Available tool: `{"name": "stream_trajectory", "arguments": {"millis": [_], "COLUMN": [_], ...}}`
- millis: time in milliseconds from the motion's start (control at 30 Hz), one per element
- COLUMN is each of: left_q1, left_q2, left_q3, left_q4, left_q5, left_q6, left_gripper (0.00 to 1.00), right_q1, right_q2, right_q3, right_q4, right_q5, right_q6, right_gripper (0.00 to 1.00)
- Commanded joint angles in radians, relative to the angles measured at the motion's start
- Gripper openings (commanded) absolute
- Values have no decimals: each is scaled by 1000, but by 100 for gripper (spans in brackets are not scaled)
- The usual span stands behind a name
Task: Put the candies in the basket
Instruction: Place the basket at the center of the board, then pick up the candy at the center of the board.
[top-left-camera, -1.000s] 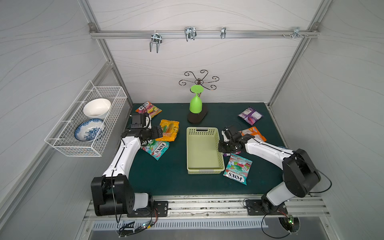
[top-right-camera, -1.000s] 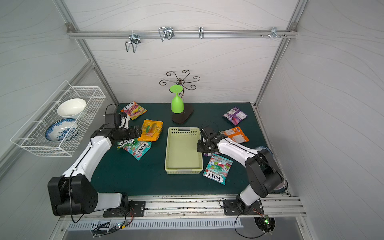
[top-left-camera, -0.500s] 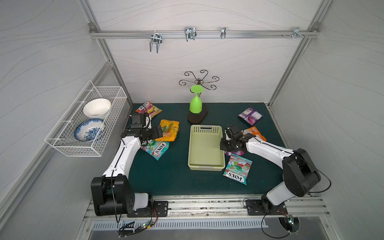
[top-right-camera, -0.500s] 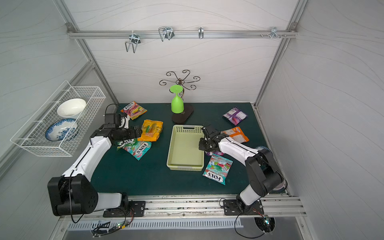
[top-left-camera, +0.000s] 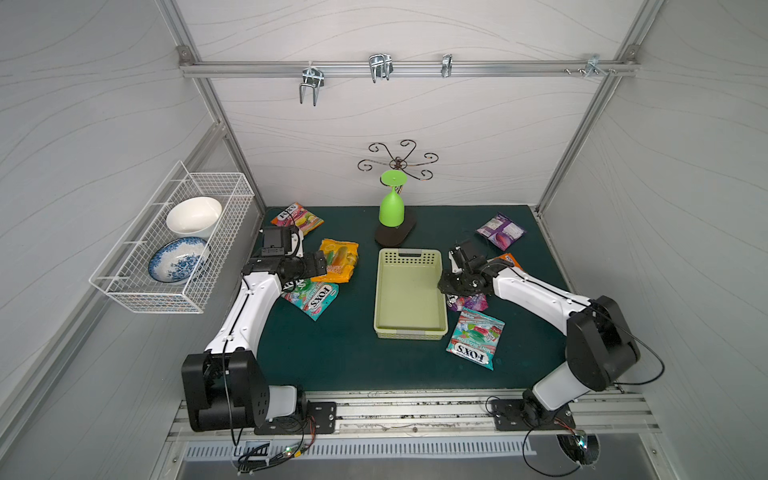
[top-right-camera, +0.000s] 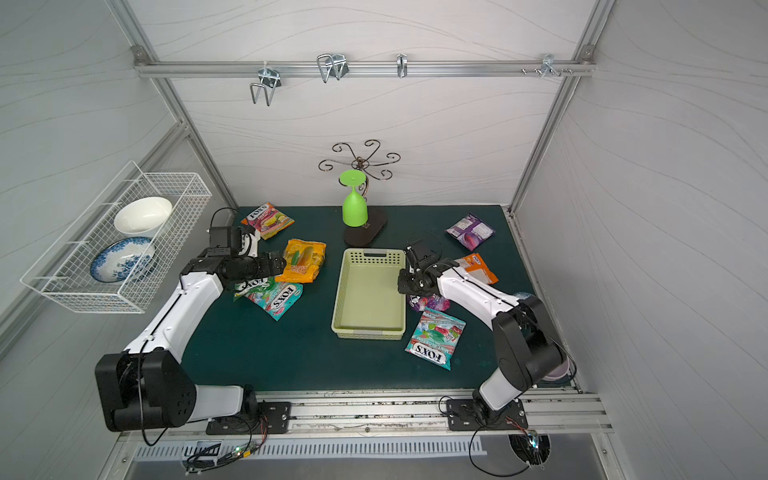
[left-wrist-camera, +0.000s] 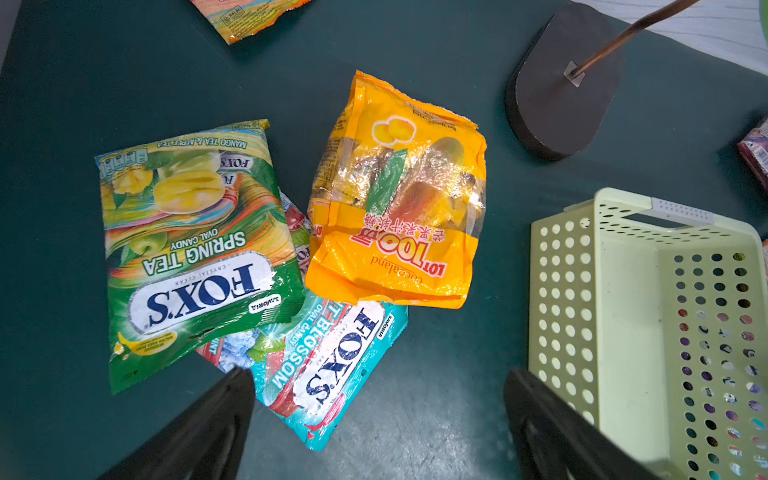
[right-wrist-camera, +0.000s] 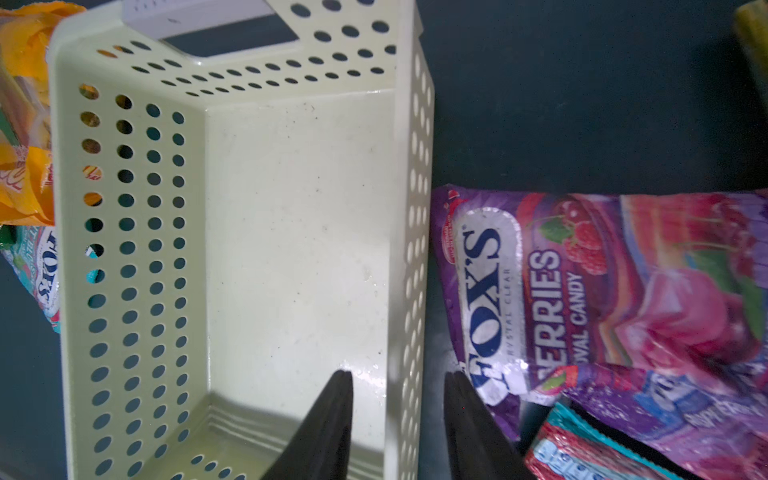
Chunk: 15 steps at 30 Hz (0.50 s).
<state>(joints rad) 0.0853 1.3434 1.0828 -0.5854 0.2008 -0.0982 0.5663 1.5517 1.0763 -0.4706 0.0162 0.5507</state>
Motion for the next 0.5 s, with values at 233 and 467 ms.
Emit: {"name": "stream_trajectory", "arguments": {"millis": [233,467], "left_q1": [5,4], "left_q2": [-5,-10], "left_q3": [47,43], "left_q4": [10,2], "left_q5": [73,175], "left_q6": [23,76], "left_gripper": [98,98], "right_q1": [-191,-367], "right_q2": [-149,-162], "right_q3": [-38,-109], "right_q4": [-124,-106], "right_q5": [-50,-196], "right_q6": [-86,-90], "right_gripper": [53,59]}}
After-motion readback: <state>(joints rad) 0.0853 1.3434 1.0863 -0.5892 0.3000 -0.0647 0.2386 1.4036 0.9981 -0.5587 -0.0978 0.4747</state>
